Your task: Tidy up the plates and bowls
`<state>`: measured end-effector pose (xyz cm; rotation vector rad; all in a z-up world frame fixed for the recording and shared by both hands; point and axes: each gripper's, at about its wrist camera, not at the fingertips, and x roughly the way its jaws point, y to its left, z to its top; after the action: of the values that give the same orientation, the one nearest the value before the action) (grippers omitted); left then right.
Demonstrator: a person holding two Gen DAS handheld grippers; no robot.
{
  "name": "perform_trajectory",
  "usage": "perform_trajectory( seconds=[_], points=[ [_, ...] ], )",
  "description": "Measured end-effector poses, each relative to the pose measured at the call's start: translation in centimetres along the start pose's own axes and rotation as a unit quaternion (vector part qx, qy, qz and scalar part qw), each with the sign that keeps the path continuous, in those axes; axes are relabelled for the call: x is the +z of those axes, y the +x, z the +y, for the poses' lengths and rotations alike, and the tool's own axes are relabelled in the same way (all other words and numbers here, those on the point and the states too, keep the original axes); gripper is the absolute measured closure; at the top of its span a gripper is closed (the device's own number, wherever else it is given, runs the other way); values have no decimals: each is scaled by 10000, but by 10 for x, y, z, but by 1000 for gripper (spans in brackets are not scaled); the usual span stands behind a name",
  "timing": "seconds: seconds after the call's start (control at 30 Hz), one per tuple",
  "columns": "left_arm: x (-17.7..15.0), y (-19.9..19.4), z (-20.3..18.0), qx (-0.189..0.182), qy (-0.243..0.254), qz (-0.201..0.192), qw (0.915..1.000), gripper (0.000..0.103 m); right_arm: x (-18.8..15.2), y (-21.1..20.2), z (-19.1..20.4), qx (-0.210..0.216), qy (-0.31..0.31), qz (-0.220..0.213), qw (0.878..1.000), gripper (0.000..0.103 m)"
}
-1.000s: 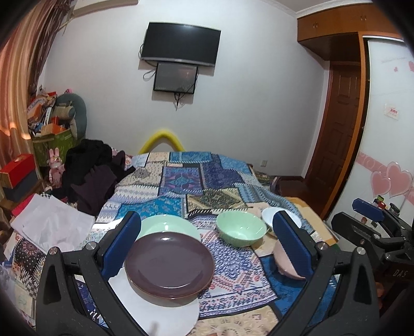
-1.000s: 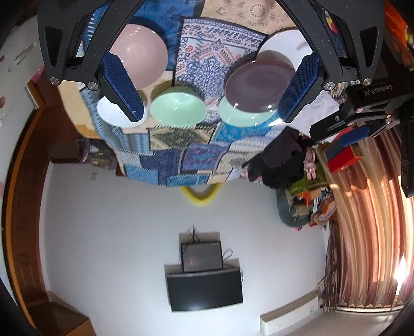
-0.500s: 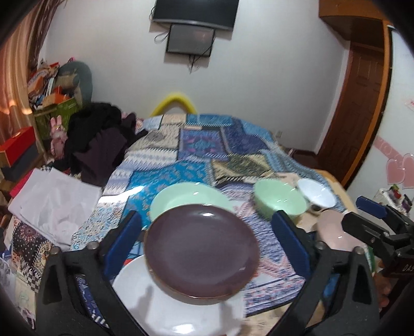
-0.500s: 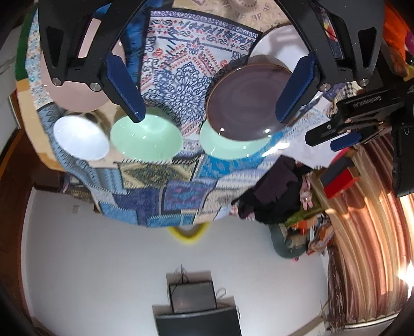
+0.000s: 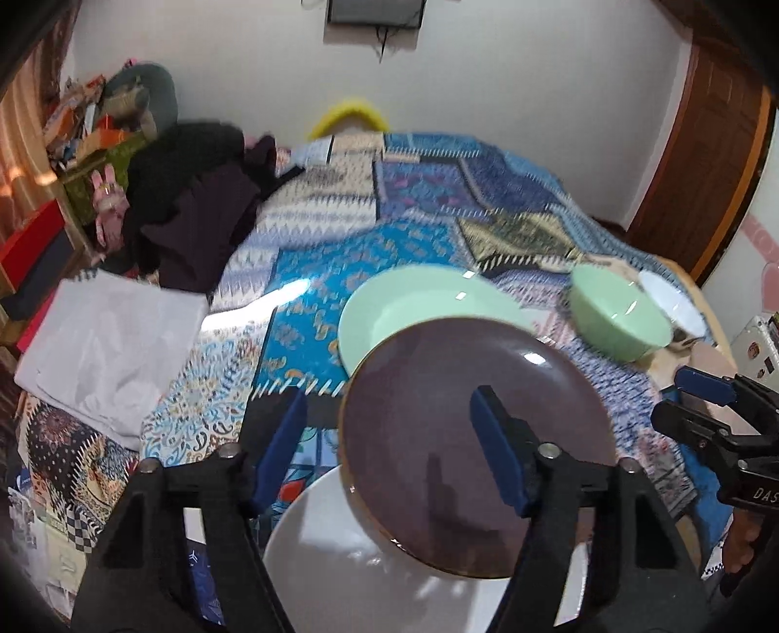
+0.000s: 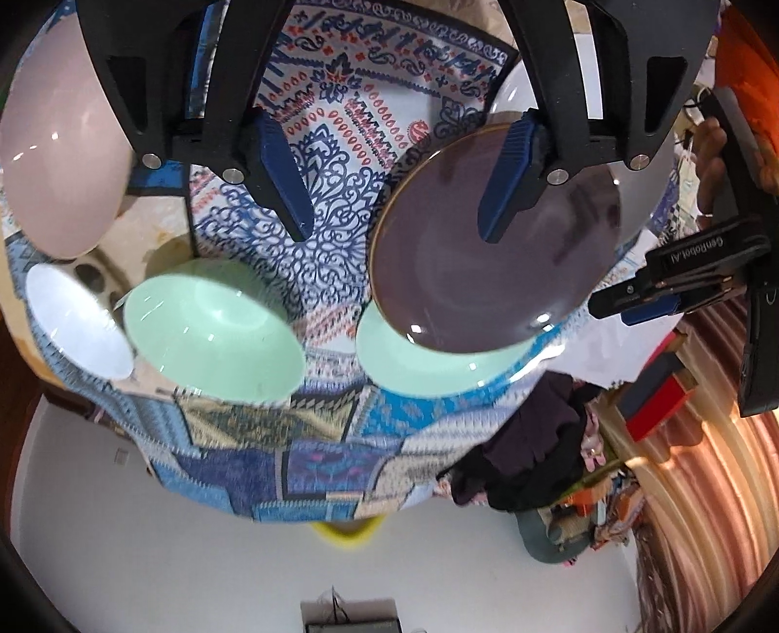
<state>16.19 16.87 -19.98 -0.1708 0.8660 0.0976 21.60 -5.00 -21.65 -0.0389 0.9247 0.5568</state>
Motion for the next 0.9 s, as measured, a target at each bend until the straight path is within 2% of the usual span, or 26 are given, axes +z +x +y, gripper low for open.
perform_trajectory(
  seconds=[0.13, 0.27, 0.43, 0.53, 0.67, 0.73, 0.9],
  points=[
    [-1, 22, 17, -145, -94, 388, 9991, 45, -3, 11, -4, 30, 88, 171, 9998, 51],
    [0, 41, 26, -381, -174, 759, 9962, 52, -6, 23, -7, 145, 210, 340, 9991, 53],
    [3, 58, 32, -581, -266, 1036, 9926, 64, -8, 34, -10, 220, 270, 498, 9982, 57],
    [2, 63, 32, -676, -268, 1161, 9906, 71, -9, 37, -10, 344, 305, 560, 9974, 65],
    [3, 66, 30, -839, -247, 1264, 9881, 74, -7, 40, -8, 466, 344, 609, 9965, 70],
    [3, 67, 29, -852, -210, 1289, 9878, 75, -6, 42, -7, 541, 358, 624, 9959, 76],
    [4, 68, 30, -921, -186, 1369, 9861, 75, -4, 43, -5, 485, 366, 624, 9962, 76]
  ],
)
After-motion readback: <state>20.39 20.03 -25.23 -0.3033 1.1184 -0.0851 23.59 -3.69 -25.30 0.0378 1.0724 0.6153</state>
